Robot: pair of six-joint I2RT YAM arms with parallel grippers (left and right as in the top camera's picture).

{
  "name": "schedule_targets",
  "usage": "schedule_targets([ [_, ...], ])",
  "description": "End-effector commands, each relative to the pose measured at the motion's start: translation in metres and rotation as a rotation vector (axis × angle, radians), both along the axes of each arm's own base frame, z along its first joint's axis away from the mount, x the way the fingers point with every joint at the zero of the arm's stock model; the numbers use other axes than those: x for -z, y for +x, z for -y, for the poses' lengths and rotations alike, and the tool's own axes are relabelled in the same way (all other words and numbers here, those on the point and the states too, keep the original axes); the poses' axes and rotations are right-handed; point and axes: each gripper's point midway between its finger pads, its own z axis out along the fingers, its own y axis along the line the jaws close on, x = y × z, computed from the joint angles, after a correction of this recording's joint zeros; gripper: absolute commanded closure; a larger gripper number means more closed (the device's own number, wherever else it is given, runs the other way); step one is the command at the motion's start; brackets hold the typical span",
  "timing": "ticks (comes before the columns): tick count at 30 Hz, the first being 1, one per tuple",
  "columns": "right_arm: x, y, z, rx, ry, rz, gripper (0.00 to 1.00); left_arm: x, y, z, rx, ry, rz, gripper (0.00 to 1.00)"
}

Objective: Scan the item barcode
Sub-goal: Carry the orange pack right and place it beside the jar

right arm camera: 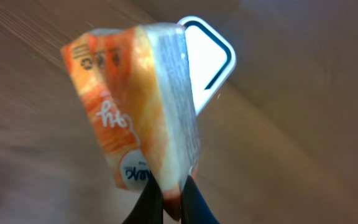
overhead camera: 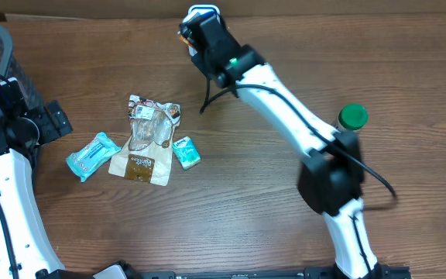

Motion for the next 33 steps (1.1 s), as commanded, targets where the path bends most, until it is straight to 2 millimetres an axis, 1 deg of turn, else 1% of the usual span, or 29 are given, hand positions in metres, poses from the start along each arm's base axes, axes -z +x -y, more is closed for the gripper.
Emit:
schedule_targets([
  [1,-0.023,-0.033,0.018,0.259,0.264,-0.16,0.96,-0.006,-0.003,-0.006,-0.025,0.017,0.014,0.01],
  [3,-0.002,-0.056,0.041,0.382,0.247,-0.299,0.96,-0.006,-0.003,-0.006,-0.025,0.017,0.014,0.01],
  [4,0.016,-0.073,0.056,0.448,0.227,-0.406,0.96,-0.006,-0.003,-0.006,-0.025,0.017,0.014,0.0],
  [7,0.049,-0.1,0.079,0.506,0.178,-0.586,0.96,-0.006,-0.003,-0.006,-0.025,0.017,0.014,0.0],
  [10,0.08,-0.112,0.103,0.568,0.136,-0.671,0.96,-0.006,-0.003,-0.006,-0.025,0.017,0.014,0.0],
  [13,0.108,-0.121,0.132,0.682,0.118,-0.73,0.96,-0.006,-0.003,-0.006,-0.025,0.017,0.014,0.01],
  [17,0.135,-0.13,0.174,0.864,0.119,-0.774,0.96,-0.006,-0.003,-0.006,-0.025,0.017,0.014,0.0],
  [21,0.149,-0.133,0.207,0.984,0.109,-0.773,0.96,-0.006,-0.003,-0.006,-0.025,0.017,0.014,0.0],
  [24,0.149,-0.132,0.228,1.044,0.085,-0.748,0.96,-0.006,-0.003,-0.006,-0.025,0.017,0.014,0.0],
  [26,0.149,-0.13,0.236,1.063,0.087,-0.743,0.96,-0.006,-0.003,-0.006,-0.025,0.017,0.014,0.0],
  [28,0.149,-0.131,0.241,1.074,0.083,-0.744,0.92,-0.006,-0.003,-0.006,-0.025,0.017,0.014,0.0],
  [30,0.148,-0.132,0.246,1.085,0.063,-0.737,0.86,-0.006,-0.003,-0.006,-0.025,0.017,0.014,0.0],
  [33,0.145,-0.131,0.247,1.087,0.065,-0.737,0.79,-0.006,-0.003,-0.006,-0.025,0.017,0.014,0.0],
])
